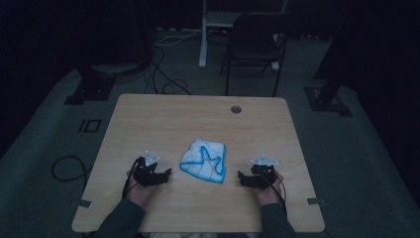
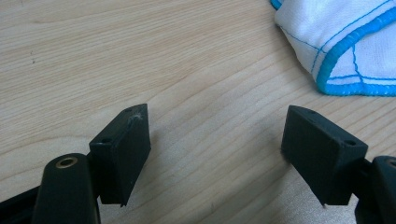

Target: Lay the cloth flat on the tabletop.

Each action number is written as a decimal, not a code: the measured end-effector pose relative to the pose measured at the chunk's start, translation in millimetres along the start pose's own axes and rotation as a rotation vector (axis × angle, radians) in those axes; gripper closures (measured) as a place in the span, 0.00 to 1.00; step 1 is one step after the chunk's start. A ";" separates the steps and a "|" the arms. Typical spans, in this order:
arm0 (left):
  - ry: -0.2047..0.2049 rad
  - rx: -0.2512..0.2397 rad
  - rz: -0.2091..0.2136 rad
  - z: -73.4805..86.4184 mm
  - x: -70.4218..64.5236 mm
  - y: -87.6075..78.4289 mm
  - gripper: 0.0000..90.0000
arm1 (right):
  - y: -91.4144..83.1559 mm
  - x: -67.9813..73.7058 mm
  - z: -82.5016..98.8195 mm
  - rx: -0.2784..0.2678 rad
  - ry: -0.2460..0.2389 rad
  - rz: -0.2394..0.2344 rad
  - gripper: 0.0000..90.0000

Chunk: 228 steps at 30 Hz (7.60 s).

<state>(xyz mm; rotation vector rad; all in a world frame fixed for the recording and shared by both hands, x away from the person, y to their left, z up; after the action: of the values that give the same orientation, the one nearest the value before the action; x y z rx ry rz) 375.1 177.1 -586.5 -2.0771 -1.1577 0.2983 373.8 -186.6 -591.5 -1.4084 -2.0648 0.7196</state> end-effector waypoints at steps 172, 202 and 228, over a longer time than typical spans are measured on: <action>0.020 -0.123 -0.042 -72.3 13.6 -8.9 1.00 | 4.3 67.5 -72.8 -0.098 -0.204 -0.103 0.99; 0.087 -0.174 0.115 -121.8 -12.5 -12.5 0.68 | 8.2 84.5 -119.5 -0.135 -0.224 -0.145 1.00; 0.164 -0.105 0.188 -162.1 -57.4 29.8 0.99 | 0.0 85.2 -113.2 -0.146 -0.212 -0.194 0.86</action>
<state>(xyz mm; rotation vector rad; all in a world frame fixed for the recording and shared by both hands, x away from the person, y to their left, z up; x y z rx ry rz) 445.0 42.4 -500.4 -2.2615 -0.9002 0.1543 424.9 -91.7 -499.4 -1.2281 -2.4235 0.6730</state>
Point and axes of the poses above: each handheld gripper's, and its own axes: y roughly forward along the jaws, z roughly out of its underside, x roughly to its left, the point moved 6 cm from there along y, roughly forward along the jaws, and after that the axes turned 10 degrees about y, right-handed, at the moved point
